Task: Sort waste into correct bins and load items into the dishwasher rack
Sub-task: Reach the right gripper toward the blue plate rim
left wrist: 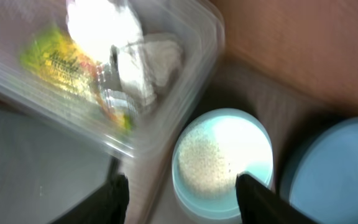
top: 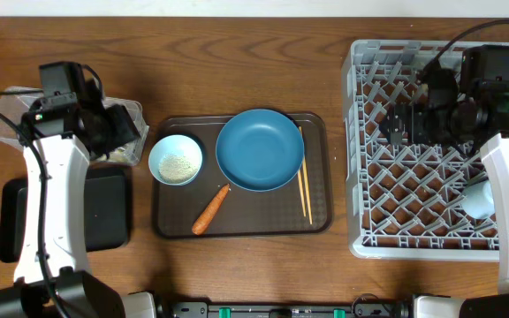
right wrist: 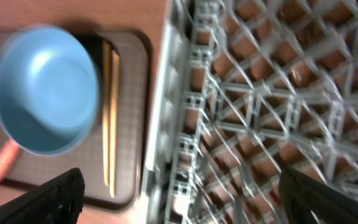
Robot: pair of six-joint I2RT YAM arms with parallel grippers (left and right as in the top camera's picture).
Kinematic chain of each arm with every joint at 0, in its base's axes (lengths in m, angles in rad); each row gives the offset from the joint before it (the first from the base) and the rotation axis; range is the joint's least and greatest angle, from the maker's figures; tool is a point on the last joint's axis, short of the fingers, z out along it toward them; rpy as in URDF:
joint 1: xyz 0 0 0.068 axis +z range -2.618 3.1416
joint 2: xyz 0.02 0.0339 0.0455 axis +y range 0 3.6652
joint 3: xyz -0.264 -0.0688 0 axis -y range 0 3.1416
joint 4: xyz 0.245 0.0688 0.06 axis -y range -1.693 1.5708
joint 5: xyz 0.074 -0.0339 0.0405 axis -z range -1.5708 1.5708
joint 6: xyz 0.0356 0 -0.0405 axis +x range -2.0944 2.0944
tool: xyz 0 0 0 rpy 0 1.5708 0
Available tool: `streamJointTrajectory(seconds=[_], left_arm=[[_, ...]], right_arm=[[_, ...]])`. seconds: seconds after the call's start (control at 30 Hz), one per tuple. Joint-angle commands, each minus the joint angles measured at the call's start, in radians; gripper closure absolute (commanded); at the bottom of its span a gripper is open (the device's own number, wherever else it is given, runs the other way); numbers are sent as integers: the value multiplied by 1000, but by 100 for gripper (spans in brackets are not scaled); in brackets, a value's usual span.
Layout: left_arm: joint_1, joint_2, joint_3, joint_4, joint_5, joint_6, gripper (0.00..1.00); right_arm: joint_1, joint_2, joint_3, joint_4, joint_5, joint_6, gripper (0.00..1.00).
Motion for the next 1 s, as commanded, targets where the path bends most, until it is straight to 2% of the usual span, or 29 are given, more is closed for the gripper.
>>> streamJointTrajectory(seconds=[0.0,0.17,0.37,0.53,0.67,0.77,0.87,0.97], left_arm=[[-5,2,-3,-103,5,-21,42],[-5,2,-26,-240,5,-29,42],[-5,2,-40,-285,5,-45,42],[-5,2,-40,-285,6,-47,42],[-5,2,-40,-284,6,-48,42],[-5,2,-40,-285,6,-48,42],[-5,2,-40,-284,6,-48,42],[-5,2,-40,-284,6,-48,42]], right_arm=[[56,6,0,56,-93,40,1],[238,53,0,161,11,85,1],[422,181,0,273,267,234,3],[509,306,0,369,314,270,17],[542,396,0,393,379,340,18],[546,459,0,391,383,374,23],[546,509,0,382,383,413,31],[546,530,0,383,372,415,46]])
